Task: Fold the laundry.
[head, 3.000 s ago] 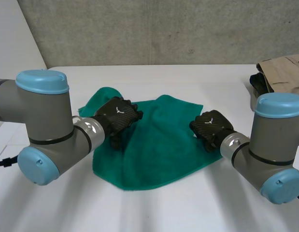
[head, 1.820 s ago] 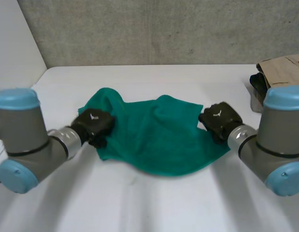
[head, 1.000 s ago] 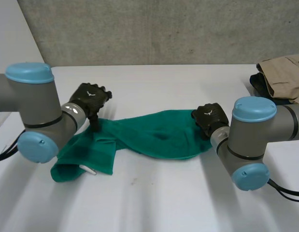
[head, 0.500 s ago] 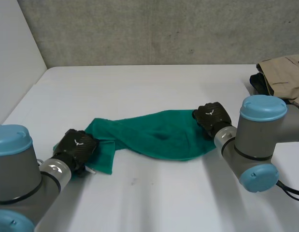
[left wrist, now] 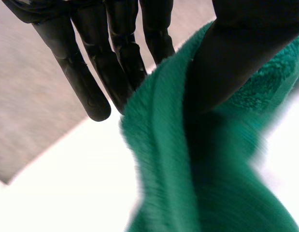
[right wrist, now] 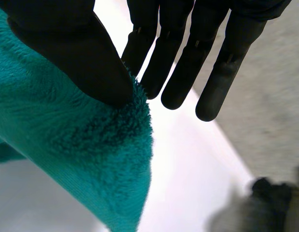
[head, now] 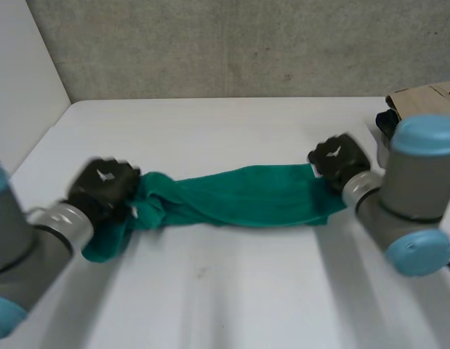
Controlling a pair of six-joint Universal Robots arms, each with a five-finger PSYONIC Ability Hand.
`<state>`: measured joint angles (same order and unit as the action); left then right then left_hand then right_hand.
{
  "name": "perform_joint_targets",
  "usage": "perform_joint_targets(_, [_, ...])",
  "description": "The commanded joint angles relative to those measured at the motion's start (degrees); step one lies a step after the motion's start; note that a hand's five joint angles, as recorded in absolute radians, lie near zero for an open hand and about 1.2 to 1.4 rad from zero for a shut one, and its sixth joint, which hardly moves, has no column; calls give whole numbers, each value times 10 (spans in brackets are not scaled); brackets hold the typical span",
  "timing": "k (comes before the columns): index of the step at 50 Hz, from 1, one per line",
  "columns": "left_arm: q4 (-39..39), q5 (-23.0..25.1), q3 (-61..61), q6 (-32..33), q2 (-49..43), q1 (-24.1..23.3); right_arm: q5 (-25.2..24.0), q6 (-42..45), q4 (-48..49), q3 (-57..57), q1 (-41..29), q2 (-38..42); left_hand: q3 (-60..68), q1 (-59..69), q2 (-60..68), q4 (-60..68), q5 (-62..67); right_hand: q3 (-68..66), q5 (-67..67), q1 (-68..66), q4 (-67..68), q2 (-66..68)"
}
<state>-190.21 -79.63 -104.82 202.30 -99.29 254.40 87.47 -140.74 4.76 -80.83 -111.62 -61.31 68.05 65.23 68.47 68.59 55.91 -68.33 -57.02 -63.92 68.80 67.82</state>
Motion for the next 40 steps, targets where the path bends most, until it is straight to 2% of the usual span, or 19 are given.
perform_joint_targets(1, [83, 24, 48, -107, 144, 75, 0, 106, -88, 34, 54, -115, 120, 148, 115, 114, 141, -117, -130, -161, 112, 122])
perform_joint_targets(6, [183, 77, 106, -157, 157, 154, -10, 158, -193, 61, 64, -145, 120, 148, 115, 114, 141, -117, -130, -161, 112, 122])
perform_joint_targets(10, [227, 101, 123, -165, 98, 155, -21, 171, -229, 70, 55, -131, 120, 148, 115, 114, 141, -117, -130, -161, 112, 122])
perform_joint_targets(13, [225, 96, 130, -161, 47, 145, -23, 168, -223, 76, 48, -106, 120, 148, 115, 114, 141, -117, -130, -161, 112, 122])
perform_joint_targets(18, [172, 45, 198, -147, -98, 128, -14, 159, -187, 127, 41, -11, 120, 148, 115, 114, 141, -117, -130, -161, 112, 122])
perform_joint_targets(23, [126, 20, 332, -146, -179, 116, 14, 112, -118, 246, 30, 69, 120, 148, 115, 114, 141, -117, -130, -161, 112, 122])
perform_joint_targets(25, [109, 19, 386, -152, -185, 115, 24, 89, -83, 294, 26, 88, 120, 148, 115, 114, 141, -117, -130, -161, 112, 122])
perform_joint_targets(29, [17, 3, 502, -207, -160, 112, 43, 4, 65, 385, 29, 93, 120, 148, 115, 114, 141, -117, -130, -161, 112, 122])
perform_joint_targets(34, [-103, -39, 526, -270, -118, 106, 34, -62, 162, 371, 30, 56, 120, 148, 115, 114, 141, -117, -130, -161, 112, 122])
perform_joint_targets(36, [-119, -43, 524, -271, -111, 104, 24, -66, 170, 353, 30, 44, 120, 148, 115, 114, 141, -117, -130, -161, 112, 122])
perform_joint_targets(40, [-86, -27, 490, -266, -98, 102, -4, -66, 172, 310, 32, 28, 120, 148, 115, 114, 141, -117, -130, -161, 112, 122])
